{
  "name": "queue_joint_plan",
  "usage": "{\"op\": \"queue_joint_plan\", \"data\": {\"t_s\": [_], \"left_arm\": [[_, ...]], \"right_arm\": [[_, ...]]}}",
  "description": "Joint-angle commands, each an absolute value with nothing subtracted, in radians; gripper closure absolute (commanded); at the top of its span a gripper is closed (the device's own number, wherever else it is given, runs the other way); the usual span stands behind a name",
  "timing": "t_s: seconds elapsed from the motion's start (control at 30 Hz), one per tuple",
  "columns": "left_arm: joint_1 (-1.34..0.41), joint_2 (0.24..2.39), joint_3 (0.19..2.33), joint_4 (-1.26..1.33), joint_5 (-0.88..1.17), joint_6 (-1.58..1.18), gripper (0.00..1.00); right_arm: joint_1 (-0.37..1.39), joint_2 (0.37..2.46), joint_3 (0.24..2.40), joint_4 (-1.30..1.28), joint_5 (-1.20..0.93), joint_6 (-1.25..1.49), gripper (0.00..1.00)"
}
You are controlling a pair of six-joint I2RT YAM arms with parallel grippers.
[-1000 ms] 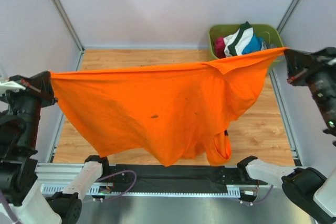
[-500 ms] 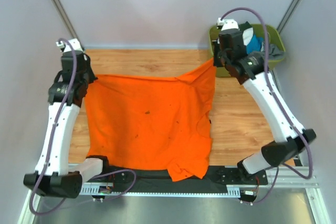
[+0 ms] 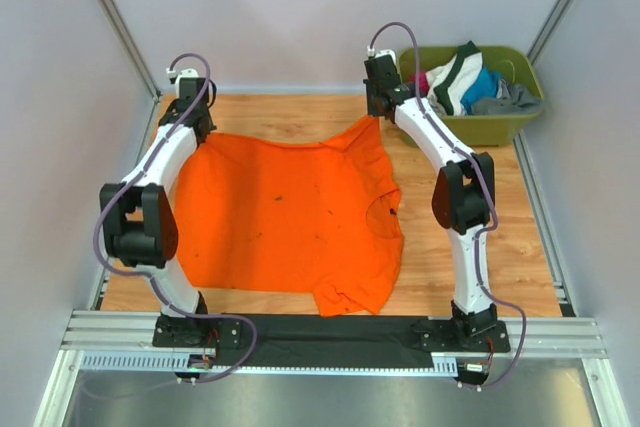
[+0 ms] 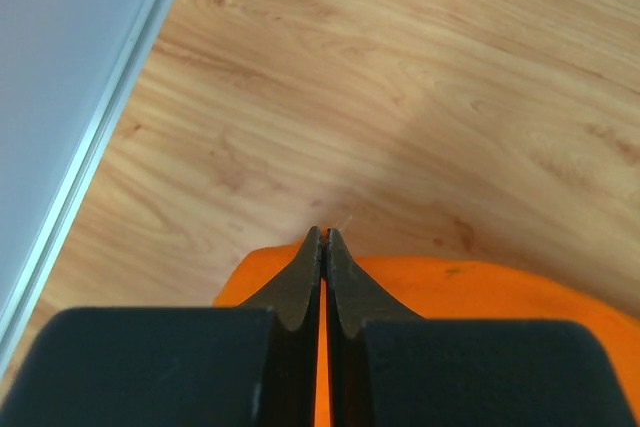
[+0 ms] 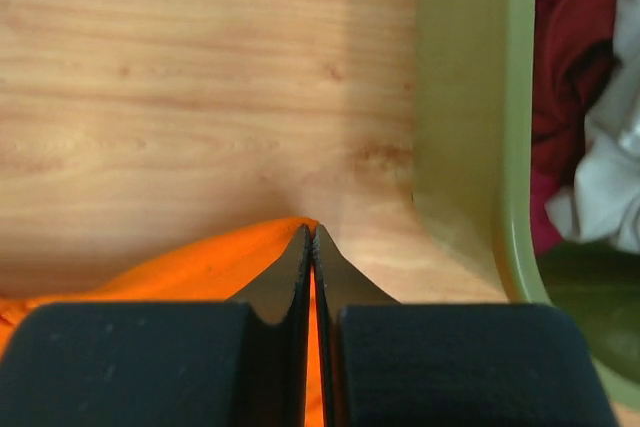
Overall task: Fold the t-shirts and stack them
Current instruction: Flatten the tshirt out
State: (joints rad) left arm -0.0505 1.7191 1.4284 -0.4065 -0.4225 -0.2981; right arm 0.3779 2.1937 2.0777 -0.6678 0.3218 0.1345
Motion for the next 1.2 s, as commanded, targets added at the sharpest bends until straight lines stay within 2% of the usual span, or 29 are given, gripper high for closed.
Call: {"op": "queue_joint_plan", "data": {"t_s": [0.0,0.17,0.3,0.53,0.77,0.97,1.17], "left_arm": [[-0.04,1.773,1.522,-0.302,-0.439,-0.279,1.0],[-0.029,1.813,1.598,-0.287,-0.387,-0.281,1.0],[-0.029,1.723,1.582,-0.302,-0.37,-0.276,1.0],[-0.029,1.325,1.376,-0.328,-0.342,-0.273,1.0],[-0.037,0.991,1.266,-0.426,-0.319,-0.262,1.0],[-0.046,0.806,1.331,-0.557,-0.299,-0.229,1.0],[-0.046,0.724,1.511,-0.705,-0.298,-0.21,1.0]], "right_arm": [[0.365,2.227,2.236,-0.566,0.348,0.094,1.0],[0.35,2.243,2.33,-0.571,0.321,0.11,1.0],[0.351,2.12,2.229,-0.562,0.296,0.121,1.0],[0.374,1.687,1.915,-0.486,0.304,0.097,1.0],[0.448,1.387,1.861,-0.597,0.38,0.008,1.0],[0.632,1.2,1.847,-0.624,0.535,-0.158,1.0],[0.725,1.108,1.974,-0.69,0.598,-0.228,1.0]]}}
